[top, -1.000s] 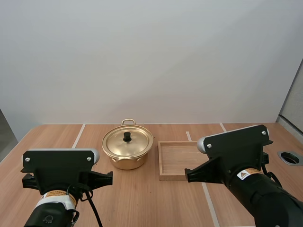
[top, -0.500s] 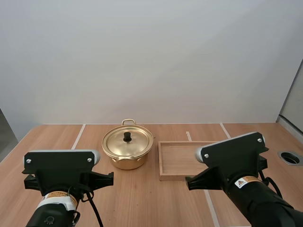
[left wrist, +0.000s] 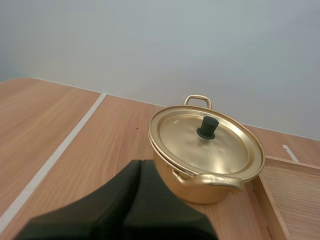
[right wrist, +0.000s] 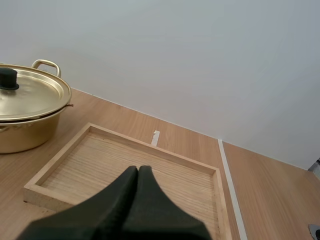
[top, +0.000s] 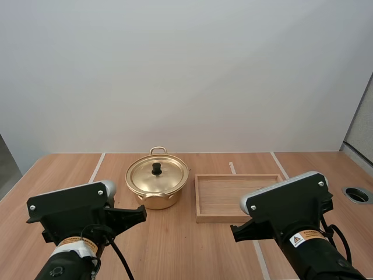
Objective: Open the pot, put the grape inside, and close it
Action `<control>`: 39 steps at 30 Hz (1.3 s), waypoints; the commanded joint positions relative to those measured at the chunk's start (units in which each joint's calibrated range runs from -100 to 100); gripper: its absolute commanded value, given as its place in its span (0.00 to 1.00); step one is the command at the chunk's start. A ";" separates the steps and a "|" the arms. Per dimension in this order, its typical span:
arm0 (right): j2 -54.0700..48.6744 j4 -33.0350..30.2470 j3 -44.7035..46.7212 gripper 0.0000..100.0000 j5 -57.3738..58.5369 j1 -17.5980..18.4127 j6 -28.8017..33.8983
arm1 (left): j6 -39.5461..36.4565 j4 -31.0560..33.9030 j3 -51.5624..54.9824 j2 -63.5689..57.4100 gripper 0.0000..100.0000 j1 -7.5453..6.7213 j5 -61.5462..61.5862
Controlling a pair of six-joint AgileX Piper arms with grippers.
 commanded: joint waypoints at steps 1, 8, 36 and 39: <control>-0.38 -6.03 0.15 0.00 -1.08 0.08 8.23 | -0.45 -0.87 0.00 -0.60 0.00 0.74 -0.48; -0.38 -17.40 1.68 0.00 -1.50 0.08 25.35 | 4.00 1.87 0.00 -3.70 0.00 2.29 -0.34; -0.59 -15.60 1.68 0.00 5.77 0.73 25.45 | 13.00 1.29 0.00 -3.70 0.00 2.42 1.58; -0.59 -15.60 1.68 0.00 5.77 0.73 25.45 | 13.00 1.29 0.00 -3.70 0.00 2.42 1.58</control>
